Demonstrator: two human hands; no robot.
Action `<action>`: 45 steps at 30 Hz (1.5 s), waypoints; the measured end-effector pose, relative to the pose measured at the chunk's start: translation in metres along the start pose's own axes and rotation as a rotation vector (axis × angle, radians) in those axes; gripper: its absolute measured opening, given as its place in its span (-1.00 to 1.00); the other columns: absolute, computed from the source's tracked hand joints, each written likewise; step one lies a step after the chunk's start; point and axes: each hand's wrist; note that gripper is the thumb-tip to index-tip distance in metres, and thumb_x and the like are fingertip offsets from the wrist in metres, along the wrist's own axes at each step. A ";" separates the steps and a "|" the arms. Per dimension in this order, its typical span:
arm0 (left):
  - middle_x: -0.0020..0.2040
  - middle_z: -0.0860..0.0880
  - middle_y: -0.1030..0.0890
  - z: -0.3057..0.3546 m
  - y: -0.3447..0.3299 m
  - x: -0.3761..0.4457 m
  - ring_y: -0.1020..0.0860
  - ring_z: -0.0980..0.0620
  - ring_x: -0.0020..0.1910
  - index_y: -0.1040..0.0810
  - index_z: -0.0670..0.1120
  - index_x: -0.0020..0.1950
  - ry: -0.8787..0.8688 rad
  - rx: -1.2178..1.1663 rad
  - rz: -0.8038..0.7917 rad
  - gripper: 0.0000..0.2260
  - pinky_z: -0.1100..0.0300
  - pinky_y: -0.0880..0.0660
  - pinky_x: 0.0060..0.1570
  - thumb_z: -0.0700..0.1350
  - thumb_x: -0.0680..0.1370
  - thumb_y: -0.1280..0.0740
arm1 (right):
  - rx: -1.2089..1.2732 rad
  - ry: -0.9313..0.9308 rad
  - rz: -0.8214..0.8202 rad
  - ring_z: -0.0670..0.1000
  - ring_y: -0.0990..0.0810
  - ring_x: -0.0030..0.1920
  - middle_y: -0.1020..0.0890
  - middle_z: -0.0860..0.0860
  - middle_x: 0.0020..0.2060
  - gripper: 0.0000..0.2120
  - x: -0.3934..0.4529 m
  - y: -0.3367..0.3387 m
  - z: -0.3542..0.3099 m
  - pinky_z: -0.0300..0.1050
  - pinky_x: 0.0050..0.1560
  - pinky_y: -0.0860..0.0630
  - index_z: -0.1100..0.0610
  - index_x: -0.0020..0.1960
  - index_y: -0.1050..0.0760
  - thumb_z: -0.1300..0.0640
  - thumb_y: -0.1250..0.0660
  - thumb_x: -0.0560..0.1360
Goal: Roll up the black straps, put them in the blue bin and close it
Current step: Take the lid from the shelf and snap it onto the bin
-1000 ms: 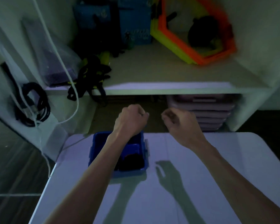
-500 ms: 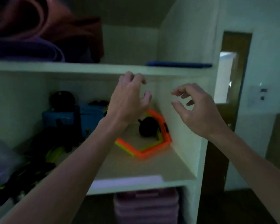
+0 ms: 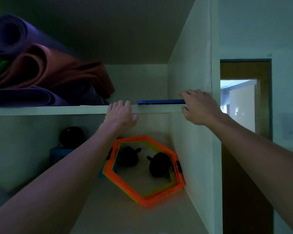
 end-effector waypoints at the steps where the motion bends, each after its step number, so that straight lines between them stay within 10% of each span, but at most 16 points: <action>1: 0.39 -0.20 -0.40 -0.002 -0.003 0.001 -0.33 -0.18 0.44 -0.28 -0.14 0.47 -0.014 0.010 0.013 -0.50 -0.15 -0.13 0.52 0.06 0.60 -0.20 | -0.012 -0.005 0.008 0.14 -0.53 0.10 -0.61 0.08 0.10 -0.74 0.001 -0.004 0.004 0.09 0.19 -0.39 0.08 0.23 -0.47 0.10 -0.23 0.55; 8: 0.47 -0.15 -0.33 -0.014 -0.012 -0.002 -0.21 -0.14 0.52 -0.19 -0.10 0.55 -0.111 0.004 0.080 -0.45 -0.11 0.01 0.56 -0.04 0.59 -0.24 | -0.109 0.016 0.191 0.15 -0.58 -0.33 -0.64 0.09 -0.26 -0.71 -0.006 -0.015 0.009 -0.12 -0.34 -0.40 -0.06 0.23 -0.54 0.19 -0.26 0.57; 13: 0.40 -0.19 -0.42 -0.013 0.005 -0.010 -0.38 -0.12 0.38 -0.34 -0.19 0.47 -0.011 -0.397 0.115 -0.57 0.06 -0.29 0.36 -0.25 0.58 -0.16 | -0.192 0.056 0.318 0.18 -0.58 -0.45 -0.68 0.06 -0.32 -0.76 -0.029 -0.008 -0.003 -0.20 -0.46 -0.28 0.08 0.06 -0.61 0.32 -0.40 0.44; 18: 0.33 -0.18 -0.53 -0.013 0.033 -0.041 -0.48 -0.10 0.29 -0.46 -0.24 0.37 0.107 -0.683 0.241 -0.66 0.16 -0.37 0.15 -0.20 0.64 -0.10 | -0.097 0.141 0.394 0.19 -0.69 -0.23 -0.72 0.06 -0.14 -0.80 -0.068 0.005 -0.023 -0.03 -0.39 -0.56 0.13 0.14 -0.54 0.28 -0.36 0.53; 24: -0.30 -0.05 -0.68 -0.035 0.070 -0.106 -0.60 0.09 -0.41 -0.64 -0.16 -0.15 0.276 -1.172 0.210 -0.53 0.32 -0.48 -0.42 0.10 0.67 -0.09 | -0.083 0.182 0.435 0.33 -0.68 0.00 -0.68 0.09 0.12 -0.62 -0.120 0.023 -0.069 0.22 -0.27 -0.67 0.16 0.29 -0.54 0.17 -0.44 0.49; 30: -0.19 -0.10 -0.73 -0.094 0.080 -0.188 -0.69 -0.07 -0.24 -0.67 -0.15 -0.09 0.393 -1.233 0.049 -0.92 0.04 -0.65 -0.20 -0.19 0.55 -0.39 | -0.003 0.242 0.513 0.26 -0.65 0.14 -0.67 0.06 0.16 -0.69 -0.176 0.039 -0.149 0.15 -0.03 -0.65 0.12 0.21 -0.63 0.25 -0.45 0.48; 36: -0.22 -0.04 -0.71 -0.185 0.061 -0.283 -0.67 -0.03 -0.21 -0.68 -0.04 -0.15 0.608 -1.192 0.041 -0.87 0.12 -0.61 -0.15 -0.21 0.54 -0.38 | 0.441 0.268 0.046 0.07 -0.18 0.56 -0.29 -0.03 0.53 -0.29 -0.243 0.028 -0.249 0.18 0.48 -0.23 -0.02 0.47 -0.37 -0.31 -0.34 0.41; 39: -0.13 -0.02 -0.71 -0.236 0.039 -0.336 -0.68 0.00 -0.13 -0.65 -0.01 -0.05 0.664 -1.146 -0.059 -0.91 0.08 -0.61 -0.08 -0.17 0.57 -0.37 | 0.903 0.061 -0.132 -0.02 -0.03 0.58 -0.08 -0.12 0.58 -0.23 -0.289 0.011 -0.302 -0.03 0.53 -0.10 -0.08 0.53 -0.22 -0.24 -0.42 0.41; 42: -0.23 0.00 -0.71 -0.287 0.008 -0.388 -0.67 -0.03 -0.20 -0.66 0.00 -0.14 0.733 -1.078 -0.102 -0.85 0.08 -0.60 -0.07 -0.22 0.55 -0.38 | 1.473 -0.338 -0.354 -0.05 -0.33 0.48 -0.26 -0.13 0.50 -0.36 -0.333 -0.019 -0.365 0.08 0.39 -0.40 -0.15 0.51 -0.18 -0.08 -0.37 0.51; 45: -0.37 0.09 -0.67 -0.326 -0.026 -0.441 -0.63 0.09 -0.35 -0.65 -0.05 -0.19 0.807 -1.007 -0.195 -0.84 0.23 -0.55 -0.26 -0.25 0.55 -0.36 | 1.497 -0.676 -0.414 -0.18 -0.64 0.08 -0.60 -0.05 0.17 -0.64 -0.363 -0.047 -0.426 -0.27 -0.08 -0.61 0.02 0.36 -0.35 0.18 -0.29 0.60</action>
Point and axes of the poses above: each hand's wrist, its own x-axis towards the middle knuckle, its own y-axis out of the back of the hand, z = x × y
